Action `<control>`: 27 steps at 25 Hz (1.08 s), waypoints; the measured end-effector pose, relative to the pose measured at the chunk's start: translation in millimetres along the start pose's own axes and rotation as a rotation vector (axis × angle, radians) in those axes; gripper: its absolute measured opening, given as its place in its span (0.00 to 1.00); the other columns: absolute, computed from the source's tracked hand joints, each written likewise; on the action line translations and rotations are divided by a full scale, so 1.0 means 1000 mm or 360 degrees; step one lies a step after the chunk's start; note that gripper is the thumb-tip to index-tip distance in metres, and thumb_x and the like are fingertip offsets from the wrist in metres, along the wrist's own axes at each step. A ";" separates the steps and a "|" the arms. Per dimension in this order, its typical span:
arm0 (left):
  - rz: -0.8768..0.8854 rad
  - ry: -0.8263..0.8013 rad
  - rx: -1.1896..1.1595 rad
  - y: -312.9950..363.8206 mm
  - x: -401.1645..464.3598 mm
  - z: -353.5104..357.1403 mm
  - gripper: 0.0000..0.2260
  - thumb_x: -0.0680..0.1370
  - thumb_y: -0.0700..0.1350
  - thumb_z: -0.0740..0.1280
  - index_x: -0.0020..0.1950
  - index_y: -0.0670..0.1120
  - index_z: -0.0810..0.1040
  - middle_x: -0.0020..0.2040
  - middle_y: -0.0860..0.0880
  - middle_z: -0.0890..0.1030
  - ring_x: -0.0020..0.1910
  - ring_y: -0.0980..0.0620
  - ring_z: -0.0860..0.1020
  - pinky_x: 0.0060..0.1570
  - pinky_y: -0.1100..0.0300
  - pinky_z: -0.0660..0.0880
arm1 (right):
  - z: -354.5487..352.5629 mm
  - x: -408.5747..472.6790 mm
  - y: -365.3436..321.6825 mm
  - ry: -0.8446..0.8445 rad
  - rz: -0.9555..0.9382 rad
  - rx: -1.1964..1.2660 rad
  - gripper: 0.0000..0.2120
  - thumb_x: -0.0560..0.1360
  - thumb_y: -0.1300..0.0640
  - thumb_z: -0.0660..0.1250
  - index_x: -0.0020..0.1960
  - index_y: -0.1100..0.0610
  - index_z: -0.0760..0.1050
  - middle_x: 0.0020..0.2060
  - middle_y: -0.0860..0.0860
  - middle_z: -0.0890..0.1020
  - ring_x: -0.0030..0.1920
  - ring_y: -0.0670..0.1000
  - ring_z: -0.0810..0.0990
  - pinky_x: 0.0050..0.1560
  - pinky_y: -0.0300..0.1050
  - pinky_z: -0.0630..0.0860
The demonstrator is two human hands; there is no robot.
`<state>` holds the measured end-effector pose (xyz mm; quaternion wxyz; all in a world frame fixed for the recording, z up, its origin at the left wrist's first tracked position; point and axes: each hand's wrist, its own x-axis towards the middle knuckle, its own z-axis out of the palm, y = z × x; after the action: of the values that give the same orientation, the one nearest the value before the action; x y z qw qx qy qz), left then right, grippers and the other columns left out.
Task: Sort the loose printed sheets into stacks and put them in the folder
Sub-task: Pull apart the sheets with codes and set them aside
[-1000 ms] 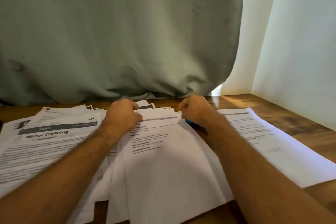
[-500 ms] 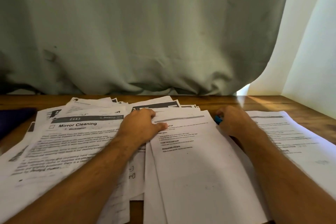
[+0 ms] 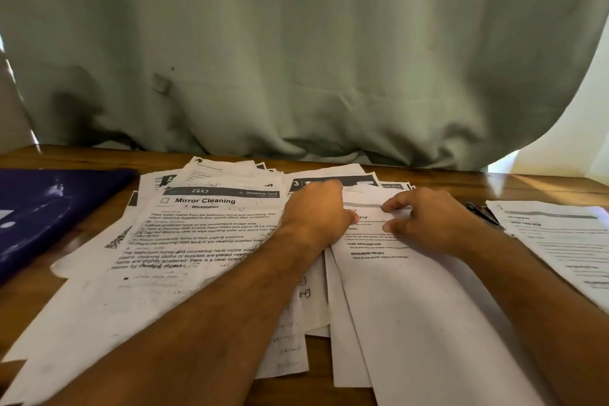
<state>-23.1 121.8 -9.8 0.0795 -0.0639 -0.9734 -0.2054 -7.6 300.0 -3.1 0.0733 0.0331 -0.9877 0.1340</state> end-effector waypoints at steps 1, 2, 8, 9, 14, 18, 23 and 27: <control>-0.0010 0.0015 -0.0095 0.000 0.000 -0.001 0.29 0.77 0.56 0.72 0.76 0.51 0.69 0.70 0.48 0.76 0.66 0.46 0.76 0.65 0.51 0.74 | -0.001 0.000 -0.002 -0.0015 0.0020 -0.0001 0.20 0.73 0.47 0.73 0.64 0.45 0.77 0.64 0.48 0.77 0.58 0.50 0.75 0.59 0.46 0.72; -0.0029 0.0027 -0.0201 0.001 -0.001 -0.001 0.29 0.76 0.53 0.73 0.76 0.51 0.69 0.70 0.48 0.76 0.66 0.46 0.76 0.66 0.51 0.75 | -0.003 0.001 -0.003 -0.0018 0.0037 0.0008 0.20 0.72 0.47 0.74 0.64 0.45 0.78 0.64 0.49 0.78 0.59 0.50 0.75 0.59 0.45 0.71; -0.0170 0.0172 -0.0763 0.000 0.003 -0.001 0.24 0.73 0.44 0.78 0.67 0.51 0.75 0.65 0.48 0.79 0.58 0.50 0.79 0.50 0.61 0.79 | -0.010 0.016 -0.015 -0.0109 0.0099 -0.0038 0.35 0.68 0.51 0.78 0.72 0.45 0.69 0.69 0.51 0.73 0.64 0.54 0.73 0.60 0.45 0.72; -0.0216 0.0185 -0.0853 -0.001 0.005 -0.001 0.22 0.73 0.44 0.78 0.64 0.51 0.76 0.63 0.48 0.80 0.55 0.51 0.78 0.43 0.65 0.77 | -0.008 0.017 -0.016 -0.0104 0.0097 -0.0023 0.35 0.69 0.52 0.78 0.72 0.44 0.68 0.69 0.51 0.72 0.64 0.53 0.73 0.59 0.44 0.72; -0.0321 0.0145 -0.1259 -0.008 0.007 0.005 0.07 0.75 0.50 0.75 0.46 0.48 0.81 0.48 0.48 0.85 0.46 0.50 0.84 0.52 0.51 0.83 | 0.001 0.010 -0.018 0.0032 -0.0018 0.0061 0.30 0.70 0.57 0.76 0.69 0.43 0.72 0.71 0.49 0.70 0.67 0.52 0.71 0.63 0.44 0.70; -0.0282 0.0193 -0.1209 -0.003 0.006 0.007 0.10 0.78 0.54 0.72 0.45 0.47 0.81 0.43 0.48 0.85 0.42 0.50 0.85 0.50 0.49 0.84 | 0.008 0.000 -0.032 -0.0013 -0.0069 0.0055 0.33 0.72 0.60 0.74 0.72 0.42 0.68 0.73 0.48 0.68 0.71 0.52 0.68 0.65 0.48 0.71; -0.0335 0.0480 -0.1083 -0.015 0.008 -0.011 0.04 0.81 0.44 0.68 0.51 0.51 0.82 0.54 0.51 0.82 0.51 0.54 0.77 0.56 0.54 0.78 | 0.008 -0.004 -0.062 0.0049 -0.0275 0.0269 0.20 0.75 0.56 0.71 0.65 0.44 0.76 0.67 0.46 0.76 0.56 0.48 0.78 0.58 0.45 0.75; -0.0390 0.0557 -0.0859 -0.059 0.008 -0.064 0.09 0.81 0.40 0.66 0.51 0.52 0.84 0.51 0.53 0.82 0.49 0.54 0.76 0.60 0.51 0.77 | 0.004 0.004 -0.103 -0.0064 -0.0437 0.0172 0.16 0.77 0.55 0.69 0.64 0.44 0.77 0.65 0.46 0.77 0.55 0.46 0.78 0.61 0.46 0.74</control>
<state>-31.9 43.0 26.3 0.2002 0.0711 -0.8560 -0.4713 -3.5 199.8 20.0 0.0693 0.1743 -0.9665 0.1750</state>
